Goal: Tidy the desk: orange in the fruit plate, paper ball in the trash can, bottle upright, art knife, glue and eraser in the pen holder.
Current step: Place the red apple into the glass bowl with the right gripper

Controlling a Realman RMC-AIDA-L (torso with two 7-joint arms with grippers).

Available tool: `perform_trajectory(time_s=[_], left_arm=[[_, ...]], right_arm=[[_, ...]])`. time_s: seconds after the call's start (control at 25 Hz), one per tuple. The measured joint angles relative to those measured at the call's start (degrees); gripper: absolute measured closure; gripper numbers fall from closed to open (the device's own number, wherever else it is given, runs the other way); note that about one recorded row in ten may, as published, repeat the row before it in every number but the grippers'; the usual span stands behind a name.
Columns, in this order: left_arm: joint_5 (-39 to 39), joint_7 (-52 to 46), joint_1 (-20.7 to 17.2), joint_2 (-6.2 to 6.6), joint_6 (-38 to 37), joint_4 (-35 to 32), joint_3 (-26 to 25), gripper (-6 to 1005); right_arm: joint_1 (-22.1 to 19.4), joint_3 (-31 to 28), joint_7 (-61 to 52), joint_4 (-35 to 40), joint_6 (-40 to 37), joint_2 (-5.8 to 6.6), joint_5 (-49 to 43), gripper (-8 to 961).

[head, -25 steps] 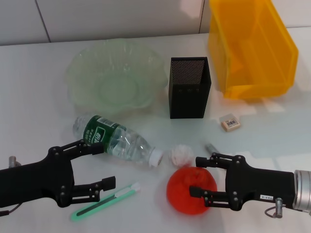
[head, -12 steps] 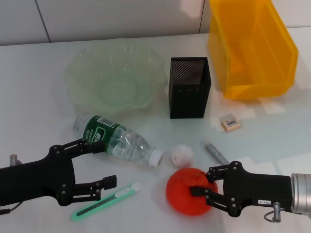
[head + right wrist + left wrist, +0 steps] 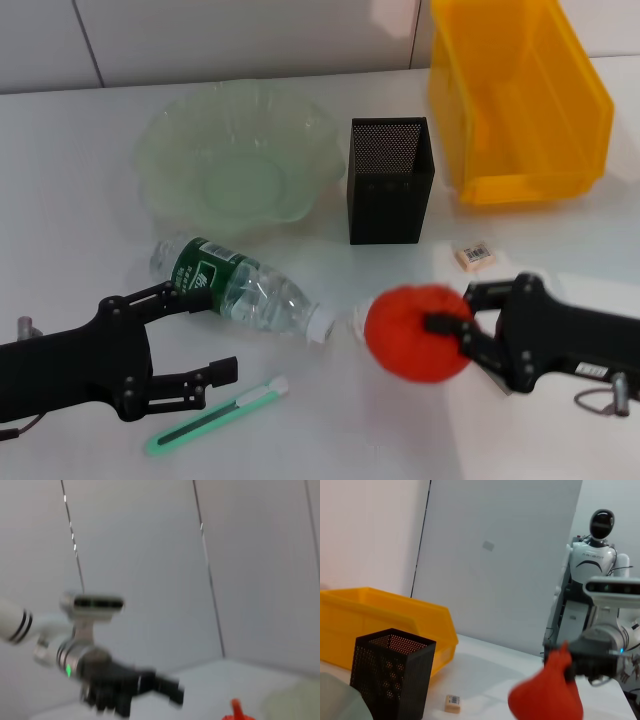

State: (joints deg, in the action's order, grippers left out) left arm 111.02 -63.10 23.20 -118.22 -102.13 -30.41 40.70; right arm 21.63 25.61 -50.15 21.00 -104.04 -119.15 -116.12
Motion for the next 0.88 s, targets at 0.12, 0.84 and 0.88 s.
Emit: perform_trajectory(time_s=[0.12,0.84,0.88], left_arm=[[-0.02,0.00,0.00,-0.04,0.00,0.03,-0.11,123],[-0.02,0.59,0.28,-0.35,-0.06,0.72,-0.19,123],[-0.02,0.59,0.28,-0.35,-0.06,0.72,-0.19,123]], right_arm=[[2.38,-4.10,0.07,1.61,-2.56,-0.04,1.43,776],[32.48,3.94,-2.53,2.15,31.30,-0.03,7.50,902],[33.58,5.27,-3.40,2.07,33.89,-0.12,7.50,905]])
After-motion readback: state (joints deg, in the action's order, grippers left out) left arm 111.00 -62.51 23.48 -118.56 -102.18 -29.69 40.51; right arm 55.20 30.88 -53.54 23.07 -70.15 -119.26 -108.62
